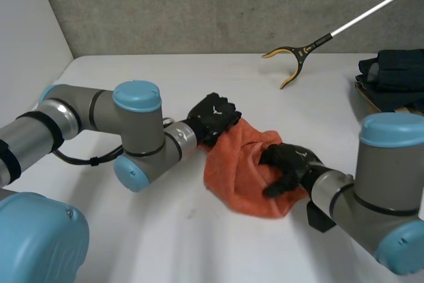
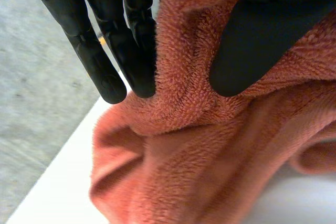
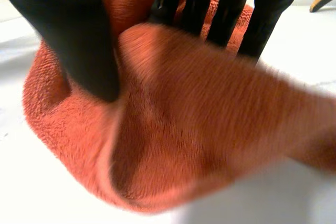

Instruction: Fold the laundry.

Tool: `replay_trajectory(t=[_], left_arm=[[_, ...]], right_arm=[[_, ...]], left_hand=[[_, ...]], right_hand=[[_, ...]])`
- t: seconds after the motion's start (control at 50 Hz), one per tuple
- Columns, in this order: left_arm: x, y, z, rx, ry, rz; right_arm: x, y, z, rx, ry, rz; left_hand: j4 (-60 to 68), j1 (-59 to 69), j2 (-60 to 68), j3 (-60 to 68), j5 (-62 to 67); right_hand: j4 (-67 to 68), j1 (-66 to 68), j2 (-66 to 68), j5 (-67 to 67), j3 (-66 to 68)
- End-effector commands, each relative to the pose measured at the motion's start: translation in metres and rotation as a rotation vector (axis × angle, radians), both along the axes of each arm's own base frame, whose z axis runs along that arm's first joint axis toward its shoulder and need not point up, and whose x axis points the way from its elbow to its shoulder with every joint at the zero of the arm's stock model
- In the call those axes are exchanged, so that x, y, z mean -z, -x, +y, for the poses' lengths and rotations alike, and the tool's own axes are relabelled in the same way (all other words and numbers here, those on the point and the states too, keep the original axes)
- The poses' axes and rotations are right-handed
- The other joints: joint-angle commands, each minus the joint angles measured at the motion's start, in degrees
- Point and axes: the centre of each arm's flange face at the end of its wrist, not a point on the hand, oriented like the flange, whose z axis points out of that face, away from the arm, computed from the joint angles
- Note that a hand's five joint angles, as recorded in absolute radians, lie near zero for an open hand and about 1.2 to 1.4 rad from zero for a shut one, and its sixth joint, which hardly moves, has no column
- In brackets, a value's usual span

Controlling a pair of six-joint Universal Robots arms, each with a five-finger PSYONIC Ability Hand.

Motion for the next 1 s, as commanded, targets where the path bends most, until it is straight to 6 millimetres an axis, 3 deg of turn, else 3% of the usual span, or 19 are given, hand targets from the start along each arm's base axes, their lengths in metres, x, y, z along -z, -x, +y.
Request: replay_trajectory(t=[0.02,0.06,0.08,0.1,0.12,0.18,0.22,0.28,0.36,0.4,0.48,0.5,0.56,0.66,0.72,0.78,0.84,0.9,1.0], left_arm=[[-0.041,0.006,-0.030,-0.155,0.218,0.139],[-0.063,0.005,-0.040,-0.213,0.297,0.203],[-0.077,0.004,-0.043,-0.242,0.331,0.239],[-0.109,0.000,-0.048,-0.293,0.398,0.329],[-0.124,-0.002,-0.049,-0.316,0.423,0.374],[-0.175,-0.014,-0.045,-0.370,0.468,0.540],[-0.187,-0.019,-0.040,-0.383,0.456,0.591],[-0.201,-0.031,-0.026,-0.397,0.417,0.632],[-0.191,-0.043,-0.002,-0.404,0.350,0.584],[-0.179,-0.048,0.007,-0.408,0.313,0.545],[-0.129,-0.060,0.037,-0.425,0.167,0.400],[-0.103,-0.064,0.052,-0.427,0.090,0.325],[-0.059,-0.070,0.087,-0.407,-0.047,0.183],[-0.019,-0.081,0.138,-0.370,-0.212,0.024],[-0.013,-0.087,0.162,-0.366,-0.301,-0.028],[-0.023,-0.092,0.176,-0.365,-0.348,-0.042],[-0.041,-0.098,0.189,-0.359,-0.384,-0.065],[-0.063,-0.100,0.190,-0.355,-0.362,-0.042],[-0.099,-0.093,0.162,-0.381,-0.260,0.110]], right_arm=[[-0.027,-0.020,-0.045,0.025,0.169,-0.030],[-0.048,-0.023,-0.061,0.045,0.256,-0.036],[-0.073,-0.025,-0.076,0.067,0.371,-0.027],[-0.085,-0.026,-0.083,0.078,0.432,-0.014],[-0.097,-0.026,-0.088,0.086,0.489,-0.001],[-0.161,-0.024,-0.101,0.168,0.757,-0.013],[-0.201,-0.024,-0.096,0.199,0.932,-0.038],[-0.217,-0.026,-0.092,0.204,1.021,-0.040],[-0.201,-0.027,-0.094,0.174,0.984,0.007],[-0.172,-0.029,-0.096,0.145,0.896,0.053],[-0.126,-0.028,-0.093,0.098,0.747,0.140],[-0.118,-0.028,-0.091,0.089,0.720,0.155],[-0.080,-0.024,-0.083,0.050,0.591,0.225],[-0.037,-0.015,-0.068,-0.015,0.457,0.355],[-0.028,-0.010,-0.062,-0.047,0.441,0.423],[-0.022,-0.008,-0.056,-0.088,0.443,0.468],[-0.019,-0.009,-0.051,-0.134,0.452,0.484],[-0.024,-0.010,-0.048,-0.155,0.472,0.483],[-0.059,-0.013,-0.037,-0.177,0.567,0.429]], left_hand=[[11.68,21.19,12.23,12.31,16.71],[11.68,21.19,12.23,12.31,16.71],[11.68,21.19,12.23,12.31,16.71],[11.68,21.19,12.23,12.31,16.71],[11.68,21.19,12.23,12.31,16.71],[11.68,21.19,12.23,12.31,16.71],[11.68,21.19,12.23,12.31,16.71],[11.68,21.19,12.23,12.31,16.71],[11.68,21.19,12.23,12.31,16.71],[11.68,21.19,12.23,12.31,16.71],[11.68,21.19,12.23,12.31,16.71],[11.68,21.19,12.23,12.31,16.71],[11.68,21.19,12.23,12.31,16.71],[11.37,20.88,11.92,12.00,16.40],[9.70,19.21,10.24,10.33,14.73],[1.81,11.33,2.36,2.45,6.85],[-23.72,-14.21,-23.18,-23.09,-18.69],[-51.99,-42.48,-51.45,-51.36,-46.96],[-55.92,-46.40,-55.37,-55.28,-50.88]], right_hand=[[30.78,30.01,28.79,30.60,30.69],[30.78,30.01,28.79,30.60,30.69],[30.78,30.01,28.79,30.60,30.69],[30.78,30.01,28.79,30.60,30.69],[30.78,30.01,28.79,30.60,30.69],[30.78,30.01,28.79,30.60,30.69],[30.78,30.01,28.79,30.60,30.69],[30.78,30.01,28.79,30.60,30.69],[30.78,30.01,28.79,30.60,30.69],[30.78,30.01,28.79,30.60,30.69],[30.78,30.01,28.79,30.60,30.69],[30.78,30.01,28.79,30.60,30.69],[30.78,30.01,28.79,30.60,30.69],[30.78,30.01,28.79,30.60,30.69],[30.78,30.01,28.79,30.60,30.69],[30.78,30.01,28.79,30.60,30.69],[30.78,30.01,28.79,30.60,30.69],[30.78,30.01,28.79,30.60,30.69],[30.78,30.01,28.79,30.60,30.69]])
